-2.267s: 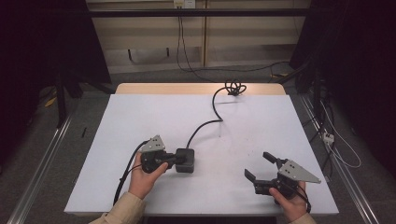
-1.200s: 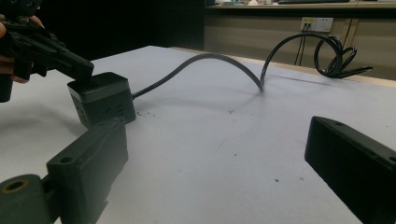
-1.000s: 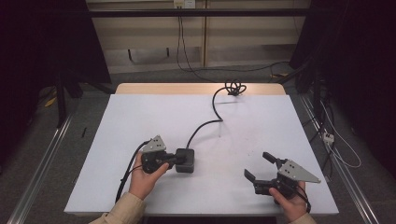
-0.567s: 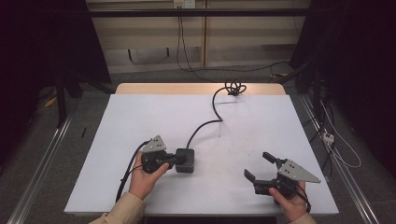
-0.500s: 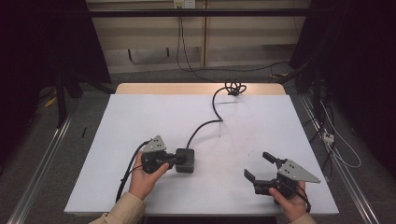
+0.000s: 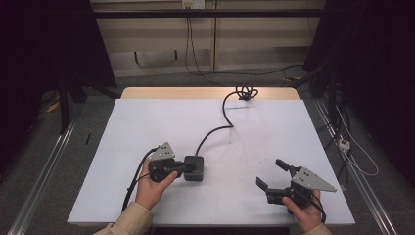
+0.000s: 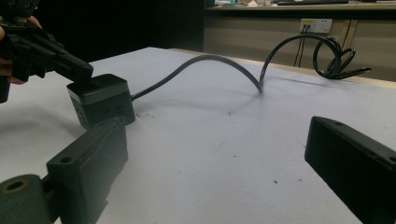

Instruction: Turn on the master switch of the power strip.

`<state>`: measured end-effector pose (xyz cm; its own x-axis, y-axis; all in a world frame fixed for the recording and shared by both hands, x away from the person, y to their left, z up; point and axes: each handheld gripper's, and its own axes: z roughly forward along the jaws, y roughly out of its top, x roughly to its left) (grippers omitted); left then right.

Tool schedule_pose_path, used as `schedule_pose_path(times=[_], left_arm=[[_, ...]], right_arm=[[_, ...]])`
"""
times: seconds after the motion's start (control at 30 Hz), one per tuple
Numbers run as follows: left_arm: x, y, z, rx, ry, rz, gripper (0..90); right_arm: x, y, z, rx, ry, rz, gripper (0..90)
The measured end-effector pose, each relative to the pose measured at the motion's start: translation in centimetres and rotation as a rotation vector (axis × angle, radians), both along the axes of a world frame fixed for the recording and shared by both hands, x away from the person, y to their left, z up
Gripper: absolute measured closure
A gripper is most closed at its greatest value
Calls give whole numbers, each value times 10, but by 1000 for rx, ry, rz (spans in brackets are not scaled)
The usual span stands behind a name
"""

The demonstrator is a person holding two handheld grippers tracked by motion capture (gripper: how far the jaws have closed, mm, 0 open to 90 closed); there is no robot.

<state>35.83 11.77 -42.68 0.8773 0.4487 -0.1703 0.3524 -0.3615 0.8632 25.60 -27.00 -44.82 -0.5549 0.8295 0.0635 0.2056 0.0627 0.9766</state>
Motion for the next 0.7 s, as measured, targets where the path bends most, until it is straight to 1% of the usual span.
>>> schedule_pose_path(times=[0.03, 0.07, 0.1, 0.13, 0.2, 0.23, 0.33, 0.53, 0.6, 0.67, 0.7], left_arm=[[0, 0, 0, 9, -5, 0, 900], [-1, -1, 0, 6, -11, 4, 900], [-1, -1, 1, 26, -19, 0, 900], [-2, -2, 1, 31, -19, 1, 900], [-1, -2, 1, 26, -12, 2, 900], [-1, -2, 1, 33, -18, 1, 900], [-2, -2, 1, 30, -21, 5, 900], [-2, -1, 0, 17, -18, 8, 900], [-2, -2, 1, 25, -19, 9, 900], [-2, -2, 1, 19, -19, 9, 900], [-3, -2, 1, 25, -23, 9, 900]], right_arm=[[0, 0, 0, -1, -1, -1, 53], [0, 0, 0, -1, -1, -2, 53], [0, 0, 0, 0, 0, -2, 53], [0, 0, 0, 0, 1, -1, 54], [0, 1, 0, -1, 0, 0, 54], [0, 1, 0, -2, 0, 0, 54], [0, 1, 0, -2, -2, 1, 54], [0, 0, 0, 2, 0, 1, 53], [0, 0, 0, 1, -1, 2, 54], [0, 0, 0, 1, -1, 1, 54], [0, 0, 0, 1, -1, 1, 53]])
